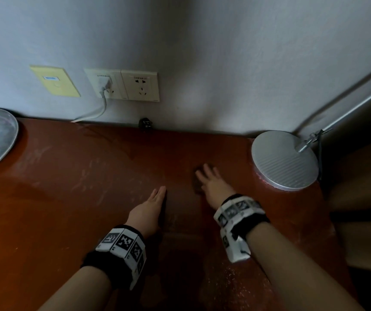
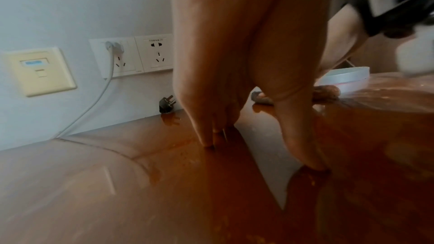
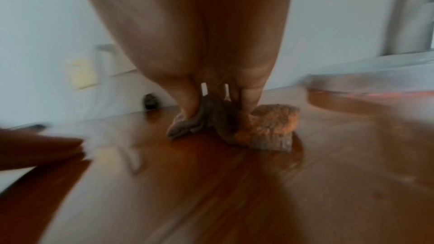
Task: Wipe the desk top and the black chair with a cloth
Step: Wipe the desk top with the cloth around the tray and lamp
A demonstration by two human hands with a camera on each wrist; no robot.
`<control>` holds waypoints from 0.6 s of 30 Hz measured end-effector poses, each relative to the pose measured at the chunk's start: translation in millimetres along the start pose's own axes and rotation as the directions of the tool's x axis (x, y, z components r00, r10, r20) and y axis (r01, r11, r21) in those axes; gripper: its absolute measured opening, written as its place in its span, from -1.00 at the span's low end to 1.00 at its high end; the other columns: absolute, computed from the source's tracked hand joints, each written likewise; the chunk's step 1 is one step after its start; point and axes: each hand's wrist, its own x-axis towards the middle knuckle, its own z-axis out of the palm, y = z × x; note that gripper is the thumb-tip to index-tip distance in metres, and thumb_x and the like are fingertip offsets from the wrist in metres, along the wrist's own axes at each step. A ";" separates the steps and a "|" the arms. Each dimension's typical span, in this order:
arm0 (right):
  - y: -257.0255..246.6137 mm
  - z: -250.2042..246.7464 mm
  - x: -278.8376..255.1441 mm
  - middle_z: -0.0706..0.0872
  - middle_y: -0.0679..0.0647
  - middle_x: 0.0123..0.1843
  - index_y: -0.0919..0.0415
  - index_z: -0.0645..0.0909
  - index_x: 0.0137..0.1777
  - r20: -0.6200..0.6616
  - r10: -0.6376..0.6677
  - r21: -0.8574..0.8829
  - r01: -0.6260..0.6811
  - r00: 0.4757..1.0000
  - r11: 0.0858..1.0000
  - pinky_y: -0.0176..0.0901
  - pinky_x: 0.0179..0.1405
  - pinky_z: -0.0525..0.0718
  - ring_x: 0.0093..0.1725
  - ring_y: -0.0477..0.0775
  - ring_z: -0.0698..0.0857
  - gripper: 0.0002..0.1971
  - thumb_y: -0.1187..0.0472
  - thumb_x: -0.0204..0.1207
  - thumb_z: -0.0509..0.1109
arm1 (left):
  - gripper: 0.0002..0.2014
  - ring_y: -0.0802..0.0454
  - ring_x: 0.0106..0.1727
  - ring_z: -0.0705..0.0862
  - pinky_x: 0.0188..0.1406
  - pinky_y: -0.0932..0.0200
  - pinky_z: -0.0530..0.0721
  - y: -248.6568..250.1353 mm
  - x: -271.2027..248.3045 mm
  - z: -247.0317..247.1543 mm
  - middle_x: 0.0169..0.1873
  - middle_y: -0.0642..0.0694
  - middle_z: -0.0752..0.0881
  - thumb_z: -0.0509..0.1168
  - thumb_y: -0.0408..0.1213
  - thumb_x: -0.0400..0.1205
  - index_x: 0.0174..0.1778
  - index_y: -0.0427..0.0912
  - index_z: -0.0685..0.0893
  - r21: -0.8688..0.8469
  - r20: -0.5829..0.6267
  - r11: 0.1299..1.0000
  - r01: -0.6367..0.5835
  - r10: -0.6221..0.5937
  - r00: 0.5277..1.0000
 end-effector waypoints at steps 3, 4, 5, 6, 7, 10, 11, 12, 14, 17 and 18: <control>18.1 -10.3 -1.5 -0.25 0.11 0.69 0.04 -0.11 0.67 -0.051 0.083 0.056 -0.080 0.995 0.995 0.00 0.60 0.09 0.66 0.28 -0.17 -0.38 0.38 0.70 0.02 | -0.01 -0.11 0.19 0.66 -0.23 0.22 0.64 -0.6 2.7 1.4 0.67 -0.08 -0.16 0.32 -0.47 0.56 0.65 0.01 -0.31 0.005 -0.008 1.000 0.003 -0.003 1.000; 15.9 -7.1 -10.3 -0.23 0.10 0.70 0.04 -0.08 0.67 -0.062 0.056 0.057 -0.053 0.996 0.997 -0.01 0.60 0.07 0.66 0.26 -0.17 -0.40 0.34 0.70 0.03 | 0.00 -0.11 0.21 0.66 -0.20 0.21 0.64 -0.1 2.7 1.7 0.67 -0.08 -0.17 0.31 -0.48 0.56 0.65 0.01 -0.31 0.009 -0.008 1.000 0.008 -0.008 1.000; 10.4 -1.1 -22.8 -0.22 0.10 0.70 0.05 -0.04 0.67 -0.068 -0.001 0.036 0.003 0.998 0.999 -0.01 0.60 0.03 0.66 0.24 -0.18 -0.43 0.30 0.71 0.04 | 0.00 -0.11 0.23 0.65 -0.16 0.20 0.65 0.7 2.4 1.7 0.67 -0.08 -0.17 0.31 -0.48 0.56 0.65 0.01 -0.32 0.013 -0.007 1.000 0.013 -0.013 1.000; 3.8 7.8 -37.1 -0.22 0.09 0.70 0.06 -0.01 0.67 -0.055 -0.087 -0.005 0.087 0.995 0.996 -0.02 0.60 -0.03 0.66 0.21 -0.20 -0.46 0.25 0.73 0.03 | 0.00 -0.11 0.27 0.63 -0.11 0.17 0.66 1.8 2.2 1.6 0.67 -0.08 -0.17 0.32 -0.47 0.56 0.65 0.01 -0.31 0.015 -0.008 1.000 0.018 -0.018 1.000; -2.4 18.0 -51.9 -0.24 0.06 0.69 0.05 0.01 0.67 -0.020 -0.174 -0.038 0.174 0.984 0.984 -0.05 0.60 -0.05 0.66 0.17 -0.23 -0.48 0.22 0.74 0.01 | 0.01 -0.12 0.31 0.61 -0.05 0.14 0.66 2.7 1.7 1.5 0.67 -0.08 -0.17 0.34 -0.47 0.56 0.65 0.01 -0.31 0.018 -0.010 1.000 0.022 -0.022 1.000; 10.1 30.3 -67.6 -0.23 -0.04 0.69 -0.04 0.06 0.66 -0.024 -0.213 0.003 0.213 0.977 0.977 -0.09 0.60 0.04 0.66 0.07 -0.23 -0.47 0.30 0.73 0.02 | 0.02 -0.13 0.36 0.57 0.01 0.12 0.65 4.3 0.5 1.4 0.67 -0.09 -0.15 0.37 -0.45 0.54 0.66 0.00 -0.28 0.012 -0.026 1.000 0.029 -0.028 0.999; 24.0 28.2 -61.3 -0.21 -0.03 0.69 -0.05 0.08 0.65 -0.058 -0.159 0.023 0.160 0.986 0.987 -0.07 0.60 0.08 0.67 0.08 -0.20 -0.44 0.36 0.71 0.04 | 0.02 -0.13 0.35 0.58 0.00 0.12 0.66 4.4 0.3 1.9 0.67 -0.09 -0.15 0.37 -0.45 0.54 0.66 0.00 -0.28 0.009 -0.029 1.000 0.027 -0.027 0.999; 39.3 25.7 -52.7 -0.18 0.00 0.70 -0.05 0.08 0.65 -0.096 -0.080 0.043 0.085 0.992 0.995 -0.05 0.60 0.12 0.67 0.12 -0.16 -0.41 0.40 0.69 0.05 | 0.03 -0.13 0.34 0.59 0.00 0.12 0.67 3.9 0.5 2.4 0.67 -0.08 -0.15 0.37 -0.46 0.54 0.66 0.00 -0.28 0.009 -0.031 1.000 0.026 -0.026 0.999; 65.8 14.3 -39.7 -0.17 0.06 0.70 -0.04 0.03 0.65 -0.140 0.108 0.080 -0.097 0.984 0.992 -0.06 0.58 0.12 0.67 0.18 -0.10 -0.40 0.38 0.69 0.06 | 0.05 -0.13 0.36 0.58 0.03 0.11 0.68 3.0 -0.2 3.3 0.67 -0.07 -0.15 0.40 -0.45 0.52 0.66 0.01 -0.28 0.008 -0.027 1.000 0.028 -0.028 0.999; 76.8 9.7 -32.8 -0.19 0.08 0.70 -0.02 0.00 0.66 -0.160 0.241 0.083 -0.231 0.957 0.970 0.00 0.58 0.12 0.67 0.22 -0.11 -0.41 0.34 0.69 0.05 | 0.07 -0.14 0.39 0.55 0.06 0.09 0.68 3.2 0.5 3.6 0.67 -0.08 -0.14 0.43 -0.43 0.51 0.66 0.00 -0.28 0.015 -0.038 1.000 0.028 -0.027 0.999; 70.4 13.5 -34.1 -0.21 0.06 0.70 -0.03 0.00 0.66 -0.153 0.246 0.097 -0.233 0.957 0.968 0.06 0.59 0.16 0.67 0.22 -0.14 -0.38 0.36 0.67 0.06 | 0.07 -0.14 0.39 0.55 0.05 0.11 0.67 3.8 1.0 3.8 0.67 -0.08 -0.14 0.42 -0.45 0.51 0.66 0.01 -0.28 0.015 -0.041 0.999 0.031 -0.030 0.999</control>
